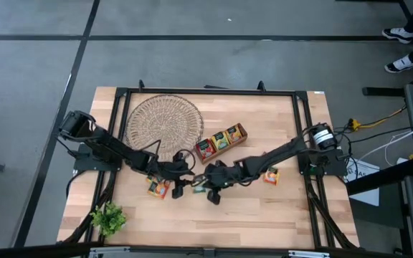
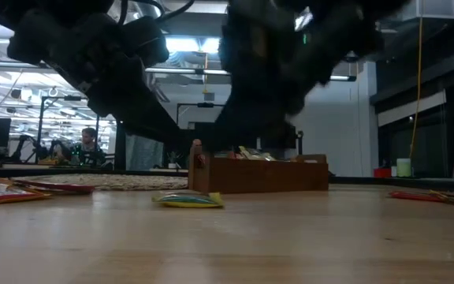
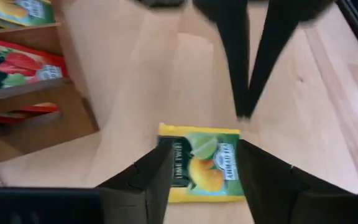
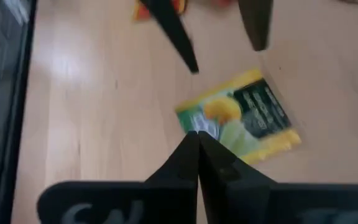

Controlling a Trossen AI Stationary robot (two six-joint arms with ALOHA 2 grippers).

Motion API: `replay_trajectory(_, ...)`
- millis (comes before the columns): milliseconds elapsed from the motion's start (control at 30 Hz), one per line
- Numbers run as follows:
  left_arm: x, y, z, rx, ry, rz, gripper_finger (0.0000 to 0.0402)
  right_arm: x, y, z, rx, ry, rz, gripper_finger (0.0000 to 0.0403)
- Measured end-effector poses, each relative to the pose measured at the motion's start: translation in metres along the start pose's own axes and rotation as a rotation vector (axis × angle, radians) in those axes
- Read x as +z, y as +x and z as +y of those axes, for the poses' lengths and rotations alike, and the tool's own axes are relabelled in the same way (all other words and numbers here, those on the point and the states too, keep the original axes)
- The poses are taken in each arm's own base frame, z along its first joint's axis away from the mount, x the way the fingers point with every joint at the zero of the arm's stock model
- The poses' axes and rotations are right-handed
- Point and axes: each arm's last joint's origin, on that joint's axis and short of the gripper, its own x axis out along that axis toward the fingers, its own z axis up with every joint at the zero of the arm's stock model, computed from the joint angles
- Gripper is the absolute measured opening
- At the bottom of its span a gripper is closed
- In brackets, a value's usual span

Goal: Pick & Place Tea
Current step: Put the yellow tea bag into the middle section of the wooden organizer

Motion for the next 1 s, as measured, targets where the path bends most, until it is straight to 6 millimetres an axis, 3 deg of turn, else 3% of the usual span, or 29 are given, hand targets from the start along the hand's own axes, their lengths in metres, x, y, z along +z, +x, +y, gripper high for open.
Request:
replay_trajectory(200, -0.001, -0.001, -0.003, -0.016, 0.005, 0.007, 0.0083, 0.014, -0.026, 0.009, -0.071, -0.135, 0.114, 0.0007)
replay_trajectory(333, -0.002, -0.001, -0.004, -0.044, -0.01, 0.027, 0.0013, 0.014, -0.029, 0.007, -0.083, -0.14, 0.133, 0.0031)
replay_trajectory(700, -0.025, 0.021, -0.002, -0.067, -0.025, 0.15, 0.0002, 0.023, -0.028, -0.008, -0.118, -0.063, 0.122, 0.0164)
replay_trajectory(1000, -0.025, 0.049, -0.01, -0.051, 0.037, 0.201, 0.0002, 0.022, -0.024, -0.012, -0.133, -0.026, 0.129, 0.0192)
